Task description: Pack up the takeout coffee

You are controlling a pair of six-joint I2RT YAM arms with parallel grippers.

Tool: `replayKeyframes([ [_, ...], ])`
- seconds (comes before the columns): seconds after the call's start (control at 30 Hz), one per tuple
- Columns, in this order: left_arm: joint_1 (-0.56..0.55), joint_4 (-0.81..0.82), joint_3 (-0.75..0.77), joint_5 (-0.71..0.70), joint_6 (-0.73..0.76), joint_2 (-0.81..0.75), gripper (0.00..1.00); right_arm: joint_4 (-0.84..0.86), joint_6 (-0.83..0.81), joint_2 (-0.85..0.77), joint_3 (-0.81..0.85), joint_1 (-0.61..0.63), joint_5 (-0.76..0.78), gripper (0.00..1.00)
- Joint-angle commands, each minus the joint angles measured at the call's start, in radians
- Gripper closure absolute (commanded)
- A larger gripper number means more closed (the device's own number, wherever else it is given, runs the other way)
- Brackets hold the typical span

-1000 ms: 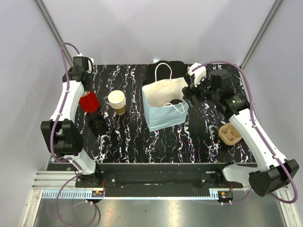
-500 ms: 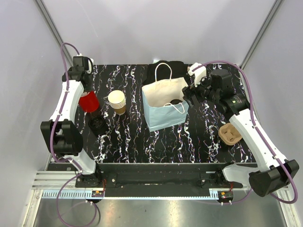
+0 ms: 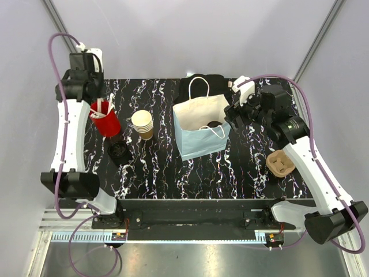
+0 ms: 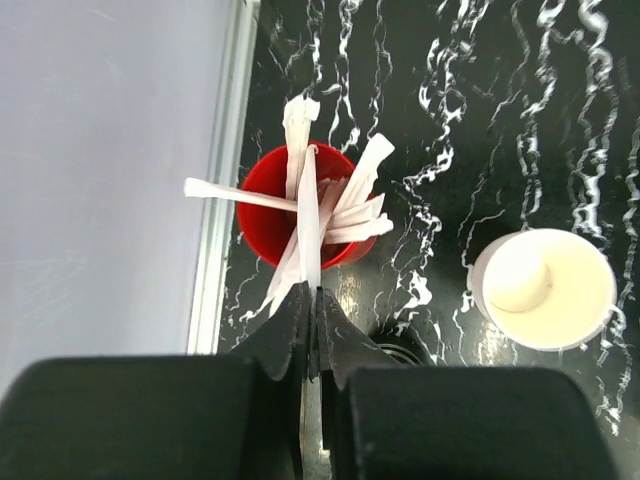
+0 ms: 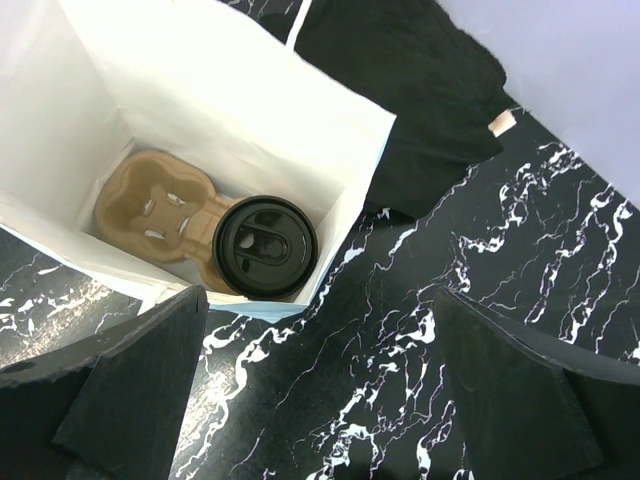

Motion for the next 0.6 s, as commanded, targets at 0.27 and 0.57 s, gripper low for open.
replayKeyframes([
  [0.27, -0.009, -0.167, 0.254, 0.226, 0.028, -0.186, 0.89, -0.044, -0.018, -0.041, 0.108, -0.004, 0.031, 0.00],
  [0.57, -0.073, -0.155, 0.254, 0.557, 0.011, -0.264, 0.89, -0.008, -0.050, -0.115, 0.096, -0.022, 0.175, 0.00],
])
